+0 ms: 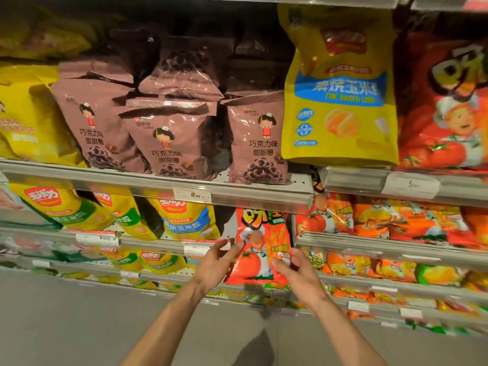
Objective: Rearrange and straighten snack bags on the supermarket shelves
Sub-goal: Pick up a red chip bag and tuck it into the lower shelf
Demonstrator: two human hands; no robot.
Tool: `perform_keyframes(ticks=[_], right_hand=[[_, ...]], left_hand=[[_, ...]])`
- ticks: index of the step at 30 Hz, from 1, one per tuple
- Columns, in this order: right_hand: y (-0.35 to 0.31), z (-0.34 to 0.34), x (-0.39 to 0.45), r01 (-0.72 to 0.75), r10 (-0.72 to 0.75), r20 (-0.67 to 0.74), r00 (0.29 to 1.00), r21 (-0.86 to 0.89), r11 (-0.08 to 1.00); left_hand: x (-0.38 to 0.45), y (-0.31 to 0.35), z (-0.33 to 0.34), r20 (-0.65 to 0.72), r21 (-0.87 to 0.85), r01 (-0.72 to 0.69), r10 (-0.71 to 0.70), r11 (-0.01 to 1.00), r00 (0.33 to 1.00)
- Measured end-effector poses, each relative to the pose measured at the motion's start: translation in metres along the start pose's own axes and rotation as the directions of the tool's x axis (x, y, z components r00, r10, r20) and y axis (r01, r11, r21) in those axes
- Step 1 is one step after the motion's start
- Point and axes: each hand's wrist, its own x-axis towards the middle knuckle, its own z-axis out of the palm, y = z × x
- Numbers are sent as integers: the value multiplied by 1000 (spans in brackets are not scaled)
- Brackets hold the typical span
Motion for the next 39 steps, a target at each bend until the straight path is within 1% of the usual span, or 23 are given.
perform_keyframes(ticks=[1,2,3,5,9,13,16,18,20,25,28,30,32,34,36,38,39], right_hand=[[3,-4,-4,9,-9,17,1000,-4,1000],[6,-6,-8,16,-16,36,999,-13,1000],[10,-7,-13,22,-21,50,999,-26,999],[16,-8,-23,30,-26,68,997,-56,998],[18,-8,-46,31,-22,80,997,-113,993],[11,2,-72,7,3,76,997,-127,992],[-1,11,-92,30,-24,61,998,-103,994],[-13,14,-106,57,-51,54,997,-122,991],[-22,15,-117,113,-105,64,992,-144,983],[-49,1,-132,249,-254,-37,967,-106,963],[-78,-15,-138,335,-339,-55,939,-75,939],[-100,-26,-140,382,-387,-89,918,-69,921],[-118,-40,-139,439,-445,-150,883,-73,895],[-134,-59,-135,491,-489,-192,851,-41,870],[-149,-80,-131,488,-474,-223,852,9,873],[-160,-103,-129,475,-452,-251,856,33,880],[-165,-115,-127,473,-450,-259,855,33,880]], left_hand=[[-3,-1,5,29,-55,-1,2,998,1000],[-6,-3,8,54,-66,-20,23,998,998],[-9,-7,11,63,-35,-55,57,998,996],[-17,-15,14,40,62,-126,124,990,991],[-35,-23,11,45,46,-204,202,978,978],[-54,-29,-3,49,81,-256,252,963,966],[-72,-31,-12,65,45,-297,294,954,954],[-89,-28,-16,52,35,-344,342,938,938],[-104,-22,-18,50,12,-402,401,915,915],[-130,20,-14,75,-70,-497,501,865,862],[-139,58,-7,118,-128,-548,561,827,819],[-143,84,-1,130,-122,-598,611,792,781],[-142,109,8,140,-82,-656,660,750,738],[-141,135,19,146,-33,-693,689,720,709],[-140,159,29,118,-11,-729,725,684,679],[-134,183,37,28,49,-771,771,635,636],[-127,193,40,-31,71,-776,779,626,626]])
